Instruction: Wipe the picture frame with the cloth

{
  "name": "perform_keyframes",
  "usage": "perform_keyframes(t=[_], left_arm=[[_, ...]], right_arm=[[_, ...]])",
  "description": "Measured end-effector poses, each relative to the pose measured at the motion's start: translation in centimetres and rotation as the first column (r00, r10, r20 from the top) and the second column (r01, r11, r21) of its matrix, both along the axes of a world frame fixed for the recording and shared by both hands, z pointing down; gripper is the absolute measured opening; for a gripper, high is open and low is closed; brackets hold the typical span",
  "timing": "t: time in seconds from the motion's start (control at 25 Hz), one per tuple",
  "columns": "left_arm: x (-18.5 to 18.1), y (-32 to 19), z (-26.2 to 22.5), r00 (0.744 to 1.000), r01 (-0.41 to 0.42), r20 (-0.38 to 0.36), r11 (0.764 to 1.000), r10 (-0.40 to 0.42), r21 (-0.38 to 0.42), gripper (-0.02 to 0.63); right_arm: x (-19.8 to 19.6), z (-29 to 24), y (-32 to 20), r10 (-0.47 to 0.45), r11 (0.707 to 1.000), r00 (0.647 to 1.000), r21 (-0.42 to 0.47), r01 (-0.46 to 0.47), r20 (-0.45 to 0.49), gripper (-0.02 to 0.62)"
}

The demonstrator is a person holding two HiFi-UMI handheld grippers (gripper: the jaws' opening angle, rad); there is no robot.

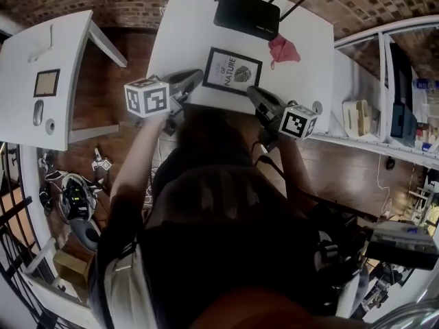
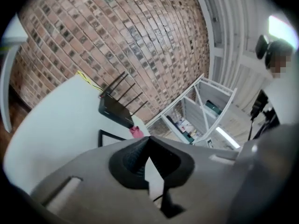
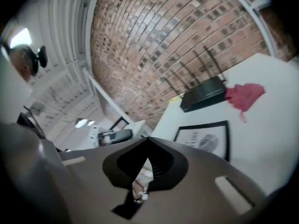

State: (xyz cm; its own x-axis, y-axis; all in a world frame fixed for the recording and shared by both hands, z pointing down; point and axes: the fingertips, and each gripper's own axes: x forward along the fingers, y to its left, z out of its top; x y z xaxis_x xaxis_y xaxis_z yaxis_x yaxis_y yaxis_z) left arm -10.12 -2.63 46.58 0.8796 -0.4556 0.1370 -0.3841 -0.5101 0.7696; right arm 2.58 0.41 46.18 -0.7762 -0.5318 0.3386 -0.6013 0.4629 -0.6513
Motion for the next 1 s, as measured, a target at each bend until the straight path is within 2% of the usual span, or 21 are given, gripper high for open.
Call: perform_keyframes(t=[0.04,0.08,0.16,0.24,0.36,0.44,0.52,0.6,0.68,0.84,1.0], left_arm=[[1.6,0.7,-1.3,0.995,-0.052,-0.083,0.999,0.051,-0.014,0.003],[3.3,1.5,-2.7,0.980,-0.113,-0.167,0.993,0.107,-0.024,0.003],[6.2,3.4,-5.2,0.935,-0.219,-0.290,0.976,0.205,-0.016,0.003],[8.1,4.8,-6.8,0.908,-0.280,-0.318,0.960,0.272,0.023,0.003],[10.1,6.5,-7.7,0.898,-0.336,-0.285,0.941,0.335,0.044,0.003],[11.2,7.0,-8.2,0.882,-0.355,-0.329,0.935,0.339,0.011,0.003],[12.0,6.7,-8.8,0.867,-0.345,-0.391,0.938,0.310,-0.020,0.003],[12.8,6.6,-9.2,0.875,-0.342,-0.371,0.940,0.311,-0.018,0.003],[13.9,6.7,-9.5,0.889,-0.353,-0.312,0.936,0.335,-0.003,0.003],[15.6,5.2,-10.3,0.923,-0.337,-0.187,0.941,0.336,0.026,0.005],[16.8,3.2,-8.9,0.948,-0.289,-0.146,0.957,0.282,-0.025,0.009]], right_arm=[[-2.5,-2.1,1.4,-0.085,0.996,0.993,0.001,0.085,0.077,-0.002],[-4.7,-4.1,2.9,-0.157,0.987,0.976,0.001,0.159,0.148,-0.002],[-8.1,-6.7,6.0,-0.274,0.959,0.931,-0.007,0.284,0.241,-0.002],[-9.9,-7.7,8.5,-0.361,0.925,0.892,-0.017,0.380,0.270,-0.002],[-10.6,-8.3,10.0,-0.436,0.889,0.855,-0.010,0.457,0.282,-0.002],[-10.3,-8.4,9.6,-0.461,0.876,0.837,-0.002,0.483,0.295,0.000],[-9.9,-8.6,9.3,-0.498,0.851,0.805,0.004,0.524,0.322,0.000],[-9.7,-9.0,9.7,-0.567,0.803,0.753,0.019,0.596,0.335,0.000],[-9.2,-9.8,10.0,-0.631,0.754,0.696,0.059,0.655,0.342,0.000],[-7.3,-11.4,8.9,-0.695,0.697,0.591,0.181,0.694,0.409,0.000],[-5.6,-10.6,7.4,-0.715,0.648,0.517,0.168,0.742,0.471,-0.003]])
